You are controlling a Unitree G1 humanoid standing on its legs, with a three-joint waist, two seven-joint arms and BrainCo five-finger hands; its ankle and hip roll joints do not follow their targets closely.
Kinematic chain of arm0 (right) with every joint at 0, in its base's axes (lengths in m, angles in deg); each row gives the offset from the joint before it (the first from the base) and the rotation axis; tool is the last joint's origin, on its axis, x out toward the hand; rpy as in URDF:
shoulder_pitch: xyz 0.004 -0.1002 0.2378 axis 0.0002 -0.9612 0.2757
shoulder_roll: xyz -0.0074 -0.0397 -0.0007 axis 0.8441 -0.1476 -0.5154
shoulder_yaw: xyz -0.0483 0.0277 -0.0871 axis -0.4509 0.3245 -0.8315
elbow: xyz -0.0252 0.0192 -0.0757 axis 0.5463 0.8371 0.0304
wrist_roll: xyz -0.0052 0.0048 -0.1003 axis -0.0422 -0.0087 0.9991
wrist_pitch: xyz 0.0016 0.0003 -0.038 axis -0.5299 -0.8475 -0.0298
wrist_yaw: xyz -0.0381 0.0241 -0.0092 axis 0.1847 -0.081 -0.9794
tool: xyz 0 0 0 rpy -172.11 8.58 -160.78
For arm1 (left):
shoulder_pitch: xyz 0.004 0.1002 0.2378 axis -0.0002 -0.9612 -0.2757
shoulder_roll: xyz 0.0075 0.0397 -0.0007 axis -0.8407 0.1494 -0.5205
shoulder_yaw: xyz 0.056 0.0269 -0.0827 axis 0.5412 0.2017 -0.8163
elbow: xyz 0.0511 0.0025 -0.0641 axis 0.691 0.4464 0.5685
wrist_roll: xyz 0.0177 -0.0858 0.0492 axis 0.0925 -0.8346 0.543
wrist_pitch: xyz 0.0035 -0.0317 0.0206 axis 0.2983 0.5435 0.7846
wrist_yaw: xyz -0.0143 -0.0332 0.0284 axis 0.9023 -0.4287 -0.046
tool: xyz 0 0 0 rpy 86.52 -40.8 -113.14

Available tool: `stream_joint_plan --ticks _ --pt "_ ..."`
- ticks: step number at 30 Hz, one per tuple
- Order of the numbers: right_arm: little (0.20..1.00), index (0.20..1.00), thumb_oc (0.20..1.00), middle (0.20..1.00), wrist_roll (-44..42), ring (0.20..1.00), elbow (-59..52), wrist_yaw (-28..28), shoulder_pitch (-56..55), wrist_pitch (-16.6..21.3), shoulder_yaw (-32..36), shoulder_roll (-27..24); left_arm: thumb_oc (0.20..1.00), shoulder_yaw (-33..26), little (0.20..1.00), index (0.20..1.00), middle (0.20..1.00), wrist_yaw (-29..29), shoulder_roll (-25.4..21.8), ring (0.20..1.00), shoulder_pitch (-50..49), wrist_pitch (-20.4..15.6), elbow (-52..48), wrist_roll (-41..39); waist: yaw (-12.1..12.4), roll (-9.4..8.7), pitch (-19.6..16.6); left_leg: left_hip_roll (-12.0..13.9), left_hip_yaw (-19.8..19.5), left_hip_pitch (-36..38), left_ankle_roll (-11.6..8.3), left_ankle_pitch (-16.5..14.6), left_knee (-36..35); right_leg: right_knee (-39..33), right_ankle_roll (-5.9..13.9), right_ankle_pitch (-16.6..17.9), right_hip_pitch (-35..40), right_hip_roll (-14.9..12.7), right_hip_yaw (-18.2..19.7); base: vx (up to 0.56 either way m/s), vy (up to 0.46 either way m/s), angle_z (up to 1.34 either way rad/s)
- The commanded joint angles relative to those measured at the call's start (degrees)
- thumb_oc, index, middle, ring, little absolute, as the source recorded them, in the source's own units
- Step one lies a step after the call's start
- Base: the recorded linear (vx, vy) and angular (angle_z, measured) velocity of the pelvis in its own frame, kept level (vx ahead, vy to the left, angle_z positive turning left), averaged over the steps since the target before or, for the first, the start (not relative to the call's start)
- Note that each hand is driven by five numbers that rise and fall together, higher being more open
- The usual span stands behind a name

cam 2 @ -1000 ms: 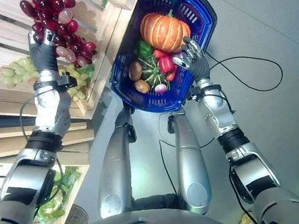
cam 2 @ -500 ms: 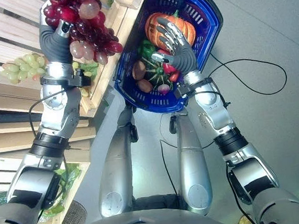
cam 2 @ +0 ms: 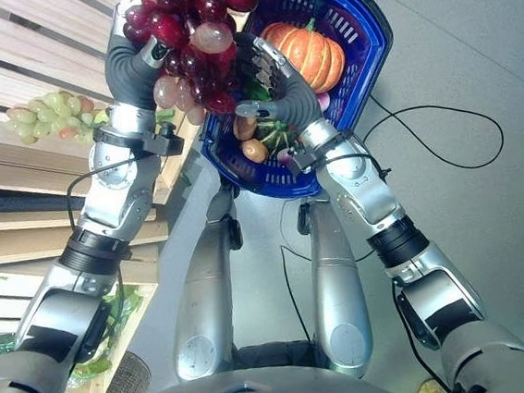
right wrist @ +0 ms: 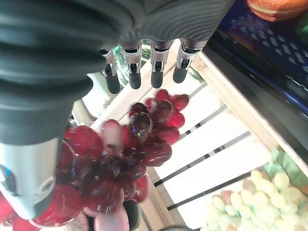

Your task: Pick up fruits and vegetables into the basket

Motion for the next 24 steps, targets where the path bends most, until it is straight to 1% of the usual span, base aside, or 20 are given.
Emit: stream_joint_plan --ticks 1,4,5,9,13,17,24 --pt "1.0 1.0 1.0 1.0 -2.27 1.0 -6.3 0.82 0.6 0.49 -1.79 0.1 0.2 2.24 0.2 0.2 0.2 3.03 2.72 0.2 3.59 -2.55 -9.24 0.24 -0.38 1.19 -1.91 -1.54 -2.91 -0.44 0.42 -3.44 3.66 -6.78 3.85 3.91 5.73 -1.65 -2.22 0.0 0.0 0.0" --pt "1.0 1.0 1.0 1.0 -2.88 1.0 -6.32 1.07 0.82 0.04 -2.23 0.29 0.2 2.57 0.2 0.2 0.2 3.08 2.95 0.2 3.71 -2.55 -9.55 0.66 -0.31 1.2 -1.91 -1.59 -2.95 -0.43 0.44 -3.4 3.6 -6.84 3.87 3.96 5.73 -1.67 -2.31 0.0 0.0 0.0" --pt "1.0 1.0 1.0 1.0 -5.19 1.0 -6.73 2.12 1.37 -1.33 -2.97 0.28 0.2 3.27 0.2 0.2 0.2 3.51 3.19 0.2 3.8 -2.75 -9.99 0.4 -0.21 1.19 -1.91 -1.67 -3.04 -0.51 0.42 -3.3 3.6 -6.82 3.84 4.03 5.65 -1.65 -2.41 0.0 -0.018 0.03" --pt "1.0 1.0 1.0 1.0 -7.67 1.0 -7.1 3.84 1.93 -2.89 -4.04 0.46 0.2 4.15 0.2 0.2 0.2 3.99 3.54 0.2 4.21 -2.49 -10.86 -0.08 -0.08 1.11 -1.91 -1.7 -3.14 -0.53 0.49 -3.16 3.36 -7.04 3.83 4.13 5.66 -1.71 -2.62 0.0 -0.014 0.05" --pt "1.0 1.0 1.0 1.0 -8.61 1.0 -7.58 4.5 2.05 -2.94 -4.71 0.72 0.2 4.83 0.2 0.2 0.2 4.44 3.58 0.2 4.38 -2.13 -11.32 -0.49 -0.02 0.99 -1.91 -1.73 -3.17 -0.62 0.52 -3.1 3.43 -7.02 3.83 4.24 5.59 -1.68 -2.69 0.0 -0.004 0.01" --pt "1.0 1.0 1.0 1.0 -9.63 1.0 -8.14 4.56 2.6 -2.54 -5.33 0.97 0.2 5.81 0.2 0.2 0.2 6.57 4.05 0.2 4.41 -1.92 -11.85 -2.67 -0.01 0.83 -1.91 -1.78 -3.15 -0.68 0.55 -3.07 3.44 -7.05 3.91 4.41 5.47 -1.62 -2.74 0.0 0.0 0.0" --pt "1.0 1.0 1.0 1.0 -11.86 1.0 -8.59 4.11 3.01 -1.66 -5.57 1.88 0.2 7.68 0.2 0.2 0.2 8.36 5.0 0.2 4.52 -0.6 -12.86 -1.94 0.02 0.85 -1.91 -1.99 -3.16 -0.7 0.75 -3.0 3.36 -7.26 3.95 4.66 5.47 -1.6 -2.85 0.0 0.0 0.0"
